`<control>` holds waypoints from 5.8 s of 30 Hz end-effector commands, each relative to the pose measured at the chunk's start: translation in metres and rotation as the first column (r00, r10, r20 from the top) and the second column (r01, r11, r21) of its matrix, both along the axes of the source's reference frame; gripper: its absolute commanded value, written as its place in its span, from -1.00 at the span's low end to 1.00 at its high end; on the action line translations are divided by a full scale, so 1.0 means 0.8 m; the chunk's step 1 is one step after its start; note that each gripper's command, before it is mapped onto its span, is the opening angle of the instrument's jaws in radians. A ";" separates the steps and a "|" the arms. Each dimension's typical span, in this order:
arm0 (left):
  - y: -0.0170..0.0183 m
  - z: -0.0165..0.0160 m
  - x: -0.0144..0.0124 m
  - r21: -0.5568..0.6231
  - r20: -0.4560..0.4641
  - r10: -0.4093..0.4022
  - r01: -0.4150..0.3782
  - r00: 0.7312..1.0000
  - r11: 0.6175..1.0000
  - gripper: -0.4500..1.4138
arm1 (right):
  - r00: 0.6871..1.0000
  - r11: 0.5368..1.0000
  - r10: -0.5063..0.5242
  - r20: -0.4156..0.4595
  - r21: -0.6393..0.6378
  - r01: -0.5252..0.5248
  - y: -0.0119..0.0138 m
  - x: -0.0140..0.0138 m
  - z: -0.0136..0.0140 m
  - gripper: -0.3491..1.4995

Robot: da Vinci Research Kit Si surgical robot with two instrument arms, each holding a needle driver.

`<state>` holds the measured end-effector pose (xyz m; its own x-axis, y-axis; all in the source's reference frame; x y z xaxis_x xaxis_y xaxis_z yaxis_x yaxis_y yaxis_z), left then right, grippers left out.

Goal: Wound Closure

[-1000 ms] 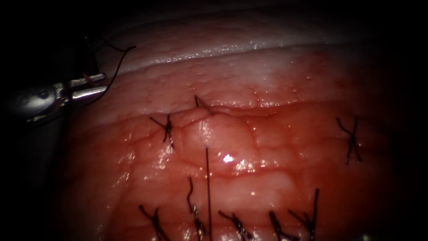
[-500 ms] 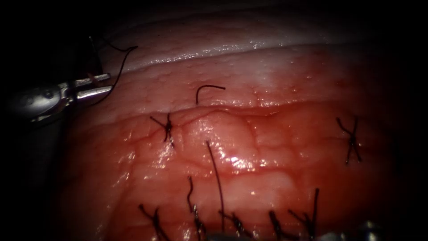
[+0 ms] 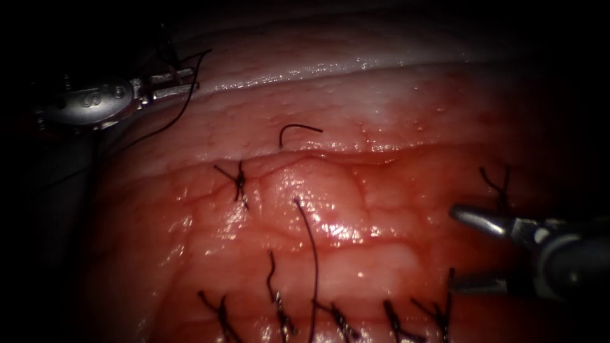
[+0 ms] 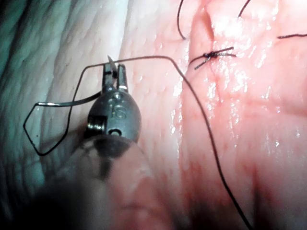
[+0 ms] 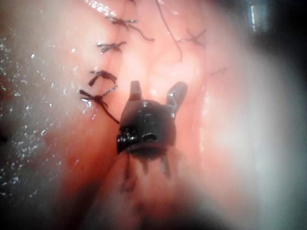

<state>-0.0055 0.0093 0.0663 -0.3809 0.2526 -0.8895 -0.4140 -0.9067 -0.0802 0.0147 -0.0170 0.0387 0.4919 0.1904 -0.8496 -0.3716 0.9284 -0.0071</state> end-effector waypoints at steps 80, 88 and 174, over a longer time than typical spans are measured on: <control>-0.0011 0.0075 -0.0087 0.080 -0.073 0.060 -0.054 0.996 0.995 -0.78 | 0.912 0.933 0.249 -0.327 0.332 -0.137 0.0153 0.0161 0.0158 -0.51; -0.0015 0.0050 -0.0059 0.095 -0.114 0.036 -0.025 0.993 0.995 0.30 | 0.896 0.957 0.232 -0.379 0.256 -0.139 0.0156 0.0122 0.0152 0.78; -0.0108 -0.0278 -0.0190 -0.386 0.163 0.491 -0.402 0.856 0.830 -1.00 | 0.966 0.993 -0.047 -0.256 0.096 0.073 0.0020 0.0067 0.0038 0.76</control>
